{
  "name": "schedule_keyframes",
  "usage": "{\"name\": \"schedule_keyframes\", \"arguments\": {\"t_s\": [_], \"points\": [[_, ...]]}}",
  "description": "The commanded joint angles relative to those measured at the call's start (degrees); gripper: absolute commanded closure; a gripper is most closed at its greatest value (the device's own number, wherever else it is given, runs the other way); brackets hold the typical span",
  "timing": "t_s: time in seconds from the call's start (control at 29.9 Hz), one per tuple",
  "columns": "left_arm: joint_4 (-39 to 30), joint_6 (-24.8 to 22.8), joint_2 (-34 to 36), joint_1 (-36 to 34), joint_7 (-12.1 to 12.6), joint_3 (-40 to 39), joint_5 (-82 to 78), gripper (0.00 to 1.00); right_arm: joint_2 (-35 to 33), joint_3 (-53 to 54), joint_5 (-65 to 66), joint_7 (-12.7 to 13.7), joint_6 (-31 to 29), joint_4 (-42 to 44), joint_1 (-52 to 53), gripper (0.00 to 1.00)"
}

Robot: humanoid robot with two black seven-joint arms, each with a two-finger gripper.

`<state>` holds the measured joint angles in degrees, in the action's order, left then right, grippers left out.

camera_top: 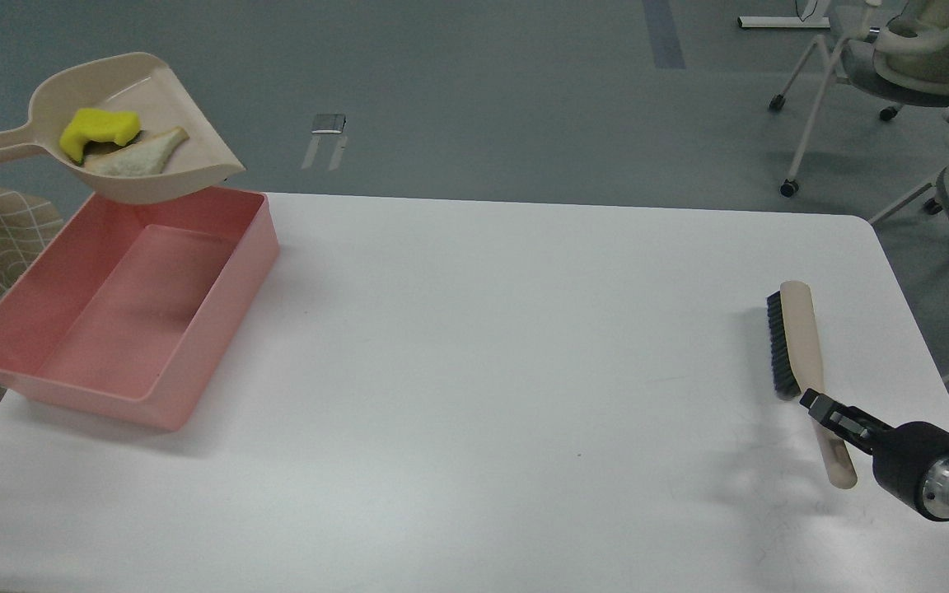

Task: Sweep and dump garbage into bin
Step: 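Tilt the dustpan with the left gripper to dump debris into bin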

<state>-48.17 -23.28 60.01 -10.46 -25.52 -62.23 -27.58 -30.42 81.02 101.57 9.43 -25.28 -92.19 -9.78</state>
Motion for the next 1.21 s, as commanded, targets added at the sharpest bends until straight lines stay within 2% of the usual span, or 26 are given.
{"name": "schedule_keyframes", "arguments": {"t_s": [0.0,0.3,0.47,0.64,0.84,1.17], "points": [[1.06,-3.44,3.35,-0.09,0.12,0.27,-0.10,1.00,0.18,0.02,-0.05,-0.64,0.15,0.08,0.03,0.96],[1.06,-4.14,8.28,-0.52,-0.14,1.41,-9.32,1.00,2.20,0.72,-0.05,-0.64,0.24,-0.19,0.12,0.96],[1.06,-3.79,10.04,-0.52,-2.48,1.41,-18.54,1.00,5.01,1.51,-0.05,-0.99,0.24,-0.27,0.12,0.96],[0.97,-3.52,11.44,-1.05,-2.48,1.32,-24.44,1.00,6.42,1.69,-0.05,-2.57,0.85,-0.27,0.03,0.96],[0.18,-3.44,17.51,-1.23,-2.48,1.24,-28.31,1.00,6.51,1.77,-0.05,-4.77,2.17,-0.10,-0.32,0.96],[-7.81,-3.79,19.52,-3.25,-2.48,1.41,-38.85,1.00,7.65,1.77,-0.14,-5.74,2.70,-0.01,-0.32,0.96]]}}
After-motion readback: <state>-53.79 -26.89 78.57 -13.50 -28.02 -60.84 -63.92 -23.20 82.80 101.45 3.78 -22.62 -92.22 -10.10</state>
